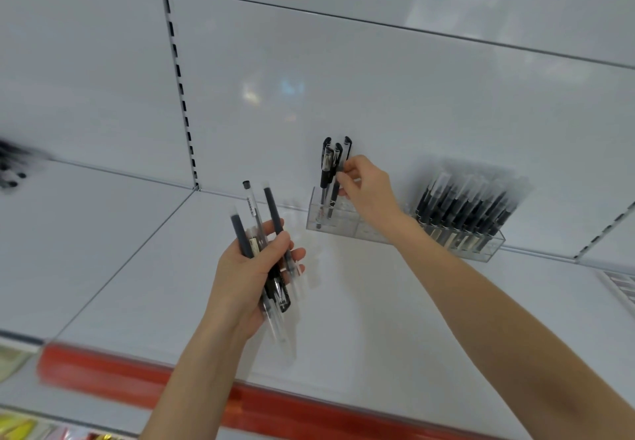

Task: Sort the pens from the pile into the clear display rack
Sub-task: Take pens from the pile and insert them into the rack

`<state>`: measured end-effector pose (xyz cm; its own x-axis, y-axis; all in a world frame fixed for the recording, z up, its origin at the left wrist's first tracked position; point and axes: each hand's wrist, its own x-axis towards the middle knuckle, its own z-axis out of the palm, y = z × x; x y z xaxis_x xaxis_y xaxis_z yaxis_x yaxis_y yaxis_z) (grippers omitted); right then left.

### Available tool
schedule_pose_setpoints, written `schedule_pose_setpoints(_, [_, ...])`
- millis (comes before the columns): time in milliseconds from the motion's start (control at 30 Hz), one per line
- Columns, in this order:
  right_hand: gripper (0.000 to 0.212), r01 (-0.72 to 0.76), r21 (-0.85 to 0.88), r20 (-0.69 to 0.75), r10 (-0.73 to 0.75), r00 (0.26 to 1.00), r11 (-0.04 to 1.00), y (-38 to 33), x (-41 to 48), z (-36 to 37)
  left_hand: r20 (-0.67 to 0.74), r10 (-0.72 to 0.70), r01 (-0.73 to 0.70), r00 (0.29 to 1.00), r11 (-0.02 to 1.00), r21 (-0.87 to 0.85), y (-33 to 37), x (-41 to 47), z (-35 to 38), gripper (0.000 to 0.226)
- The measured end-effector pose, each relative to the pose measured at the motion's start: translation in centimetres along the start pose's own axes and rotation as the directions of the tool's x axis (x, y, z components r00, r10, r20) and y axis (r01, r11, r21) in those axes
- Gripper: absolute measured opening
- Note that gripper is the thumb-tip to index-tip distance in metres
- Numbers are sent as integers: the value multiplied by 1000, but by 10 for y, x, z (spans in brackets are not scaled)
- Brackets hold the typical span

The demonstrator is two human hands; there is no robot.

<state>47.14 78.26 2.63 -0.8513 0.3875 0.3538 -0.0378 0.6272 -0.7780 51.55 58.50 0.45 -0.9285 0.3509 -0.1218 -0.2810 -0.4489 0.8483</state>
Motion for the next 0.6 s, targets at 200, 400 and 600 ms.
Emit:
schedule_pose_setpoints(200, [4,-10,-10,-4,10,1000,1000,1,-1,-1,23,3,-4,1000,1000,24,-4,0,3,14])
schedule_pose_setpoints(400, [12,-15,-32,17,15,1000,999,-2,-4,-4,29,4,-5,1000,999,33,-5,0,6,11])
schedule_pose_setpoints(600, [20,-10,54,-57,13,998,998,-3,-18,-21,39,-10,9,999,999,38,-4,-4,11,6])
